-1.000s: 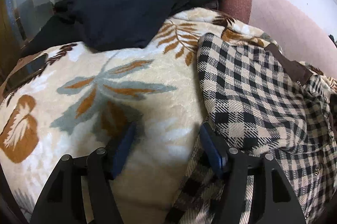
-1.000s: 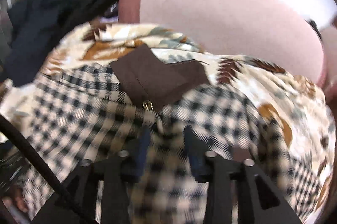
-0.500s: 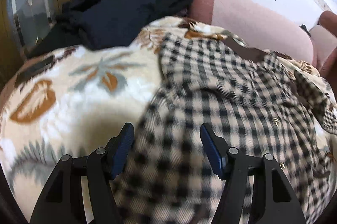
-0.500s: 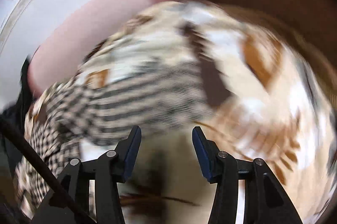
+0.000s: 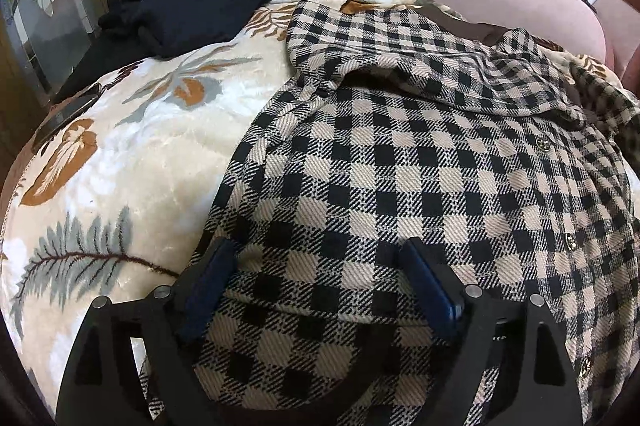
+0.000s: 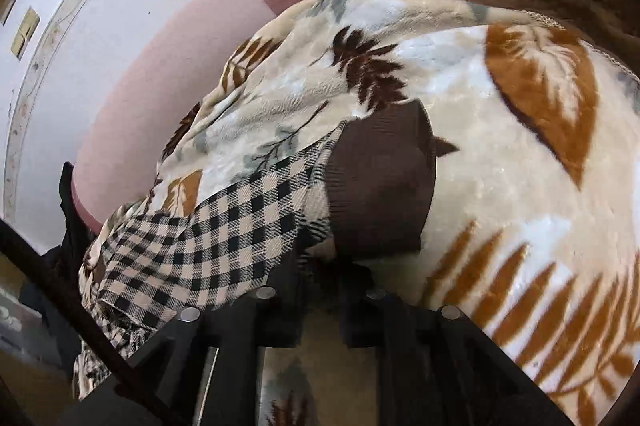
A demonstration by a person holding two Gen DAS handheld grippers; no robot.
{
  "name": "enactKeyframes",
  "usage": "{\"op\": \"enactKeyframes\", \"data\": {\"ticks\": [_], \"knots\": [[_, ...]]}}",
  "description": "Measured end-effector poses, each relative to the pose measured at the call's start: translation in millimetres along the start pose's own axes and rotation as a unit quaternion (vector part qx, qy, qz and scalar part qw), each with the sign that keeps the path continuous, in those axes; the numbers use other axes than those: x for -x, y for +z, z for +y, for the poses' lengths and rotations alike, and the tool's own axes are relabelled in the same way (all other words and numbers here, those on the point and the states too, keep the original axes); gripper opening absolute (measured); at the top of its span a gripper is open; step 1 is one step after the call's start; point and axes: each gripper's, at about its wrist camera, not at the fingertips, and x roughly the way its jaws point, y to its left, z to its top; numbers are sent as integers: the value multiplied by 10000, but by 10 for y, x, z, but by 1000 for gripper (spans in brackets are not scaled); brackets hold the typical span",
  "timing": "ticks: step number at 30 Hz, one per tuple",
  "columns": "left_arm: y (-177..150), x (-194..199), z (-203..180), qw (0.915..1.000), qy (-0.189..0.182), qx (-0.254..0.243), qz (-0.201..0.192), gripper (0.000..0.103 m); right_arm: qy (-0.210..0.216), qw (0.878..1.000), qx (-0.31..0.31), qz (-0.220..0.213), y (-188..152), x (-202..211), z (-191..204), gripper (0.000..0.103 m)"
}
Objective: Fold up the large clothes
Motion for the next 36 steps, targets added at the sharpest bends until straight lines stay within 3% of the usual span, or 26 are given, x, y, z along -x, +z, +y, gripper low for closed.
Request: {"op": "enactKeyframes", "data": {"ticks": [5,8,13,18,25,30,34,36], "knots": [[14,-10,-10,10000,83,-50,-6,87,-796,9918,-588,-811,295,333,-500,12],[16,-16,-8,9999,92,-73,-8,87,-764,9891,-891,-887,363,400,-733,12],[12,-24,7,10000,57,-49,-16,89,-961,9888,-557,-998,323,484,-509,12],[10,-20,25,10000,14,-31,-36,89,-1034,9872,247,-1189,213,690,39,12],[112,145,87,9998,-146,-110,-93,86,-569,9815,1579,-927,-127,786,1282,12],[299,497,380,9962,-271,97,-827,86,-220,9638,2594,-575,-588,569,2356,12],[424,569,839,9895,-476,934,-992,85,3,9467,3219,-140,-1129,263,3033,12],[429,537,1016,9879,-444,1118,-982,85,41,9301,3671,70,-1473,83,3355,12]]}}
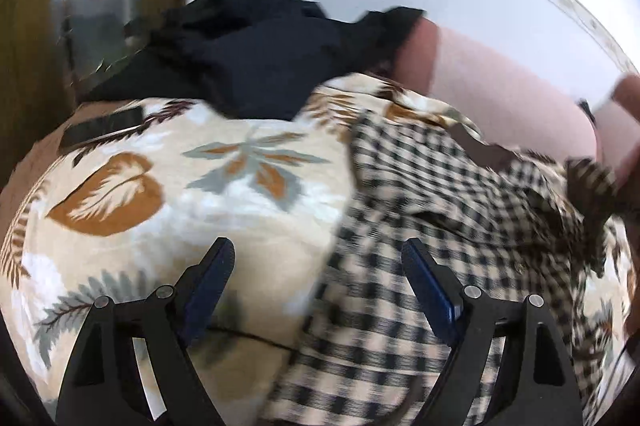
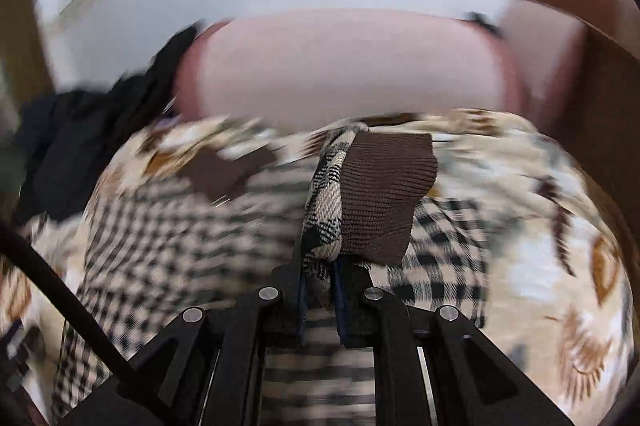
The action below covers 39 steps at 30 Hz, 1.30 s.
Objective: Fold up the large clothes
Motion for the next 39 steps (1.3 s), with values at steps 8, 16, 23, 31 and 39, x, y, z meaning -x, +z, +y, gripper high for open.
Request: {"op": "enactKeyframes", "data": {"ticks": [8,16,23,31,39], "knots": [[169,-50,547,9979,196,619,70,85,182,9782,1975,620,-497,-551,1453,29],[200,-63,673,9952,196,954,102,85,1239,9634,2289,648,-846,-152,1570,56],[114,-78,44,9970,-527,457,341,85,1120,9883,985,323,-959,173,293,59],[367,-488,-1255,9923,-868,-661,583,85,1101,9921,-565,221,-1069,42,-936,59],[454,-1438,-1728,9767,-770,-771,1851,30,1189,9836,-1349,98,-966,-31,-1311,59]]}}
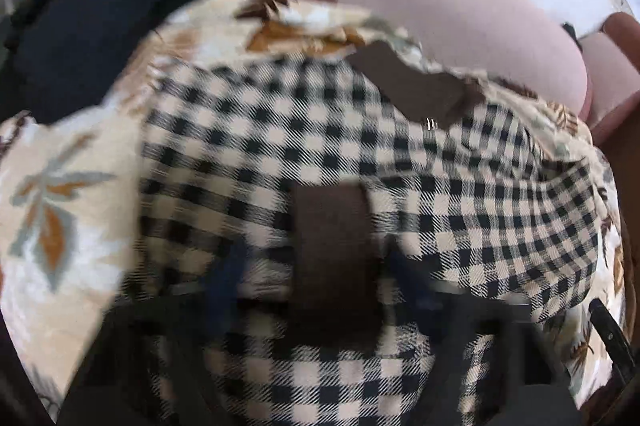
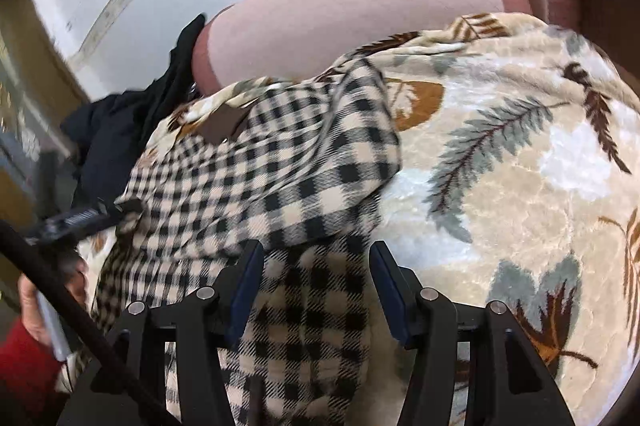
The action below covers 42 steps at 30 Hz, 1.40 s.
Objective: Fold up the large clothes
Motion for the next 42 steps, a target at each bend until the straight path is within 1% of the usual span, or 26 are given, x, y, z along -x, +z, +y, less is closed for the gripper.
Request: {"op": "enactKeyframes", "data": {"ticks": [1,2,3,4,5,8,9,10,12,13,15,16,18,20,21,22,23,24,26,28,29,32,35,39,40,42], "knots": [[1,-48,-46,9997,-145,-54,166,10,-43,10000,-14,-6,13,-13,-22,59],[-8,-44,-105,9994,-256,-134,205,5,-77,10000,-31,-7,20,-27,-40,59],[-13,-9,-135,9994,-240,-200,175,5,-124,9999,-63,-4,32,-48,-62,59],[-8,79,-206,9992,-143,-367,27,5,-167,9998,-101,-5,44,-82,-78,59],[-3,153,-208,9989,-141,-436,-59,5,-191,9997,-148,-21,57,-101,-94,59],[182,479,-124,9979,-230,-327,-517,5,-234,9994,-210,-130,94,-101,-138,59],[269,573,-51,9972,-134,-248,-690,5,-247,9993,-222,-198,122,-104,-141,59],[378,655,50,9961,57,-161,-865,5,-264,9990,-235,-267,155,-114,-143,59],[539,709,253,9936,455,-5,-1034,5,-306,9985,-255,-378,242,-157,-121,59],[627,671,395,9927,616,130,-1025,5,-284,9984,-294,-399,277,-192,-113,59],[708,503,596,9940,670,318,-798,5,-221,9984,-360,-376,322,-292,-90,59],[709,368,686,9947,740,368,-618,5,-210,9987,-330,-339,341,-356,-61,59],[660,200,749,9950,821,335,-460,6,-257,9992,-165,-262,365,-487,17,59],[605,48,777,9944,940,299,-376,12,-268,9996,16,-131,359,-621,91,59],[573,-24,796,9937,1016,326,-355,17,-301,9995,86,-10,346,-699,107,59],[565,-76,820,9928,1099,368,-316,29,-398,9991,114,73,333,-755,106,59],[547,-101,833,9921,1153,395,-288,36,-558,9982,118,171,311,-821,82,59],[552,-114,885,9914,1193,478,-258,44,-600,9979,80,241,294,-857,52,59],[603,-44,981,9921,1019,672,-300,45,-576,9978,-117,319,289,-885,-44,59],[618,135,1117,9923,739,922,-359,47,-633,9976,-188,219,316,-806,-99,60],[560,258,1157,9918,681,991,-436,47,-682,9974,-160,164,335,-756,-112,60],[345,559,1242,9918,586,967,-594,55,-816,9965,-163,29,355,-556,-173,60],[-27,832,1379,9924,454,947,-637,59,-597,9966,-542,170,295,-375,-300,62],[-632,1007,1630,9931,212,1084,-400,61,-171,9904,-1224,625,106,-236,-499,64],[-826,1031,1697,9931,102,1126,-295,61,-99,9881,-1348,730,32,-201,-531,64],[-1072,1033,1753,9928,-37,1183,-183,61,-51,9854,-1443,897,-107,-131,-549,64]]}}
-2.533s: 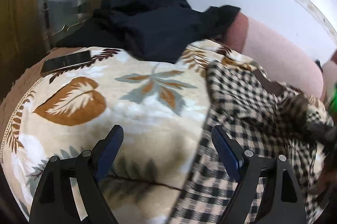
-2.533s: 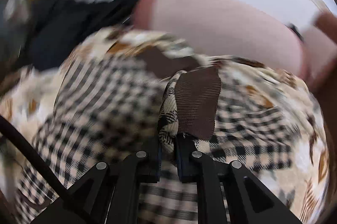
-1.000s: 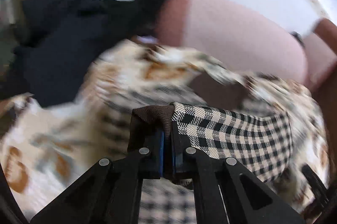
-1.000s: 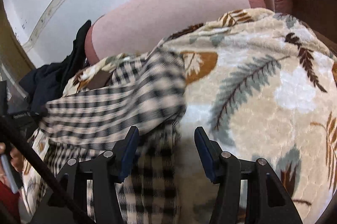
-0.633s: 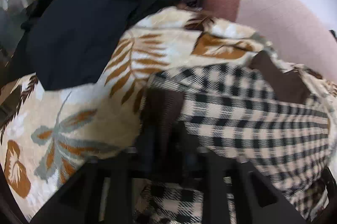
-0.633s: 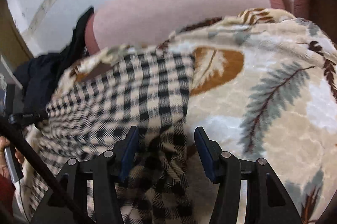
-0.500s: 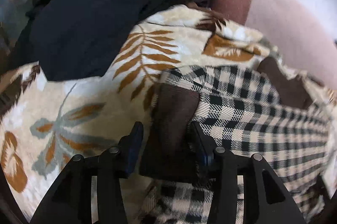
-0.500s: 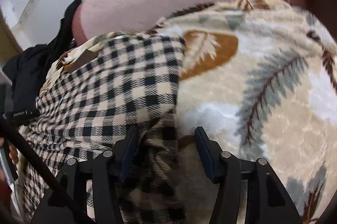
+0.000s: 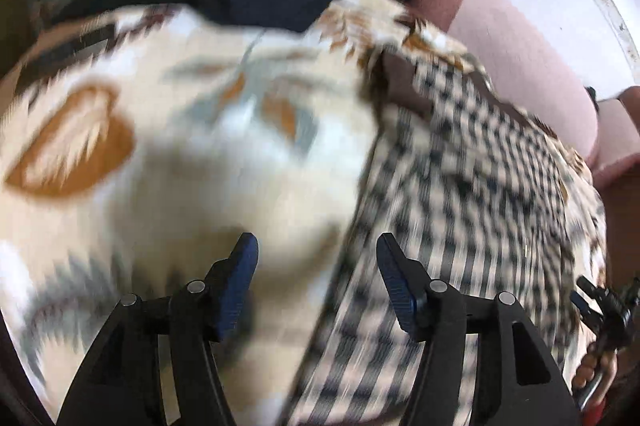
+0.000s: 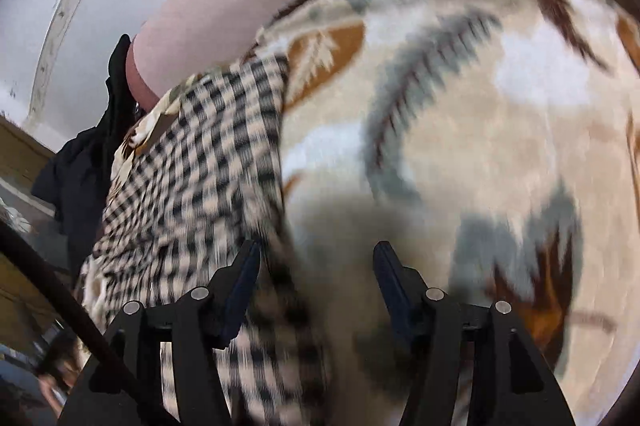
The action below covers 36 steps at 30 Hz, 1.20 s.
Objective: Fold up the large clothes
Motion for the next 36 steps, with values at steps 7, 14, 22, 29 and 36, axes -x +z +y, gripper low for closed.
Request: {"op": "enactKeyframes", "data": {"ticks": [7,14,22,29,36], "knots": [[-736,251,164,9979,-650,-43,12,61,-4,9990,327,290,-673,275,-89,64],[-1178,401,188,9922,-1238,-143,80,60,889,9937,487,484,-1333,609,-244,64],[-1624,523,48,9842,-1746,-157,248,60,2153,9745,-100,620,-1773,683,-479,59],[-1809,598,18,9890,-1458,-201,117,53,1807,9825,144,422,-2013,763,-313,52],[-1765,727,224,9959,-893,116,106,5,1252,9913,185,351,-2076,871,-311,13]]}}
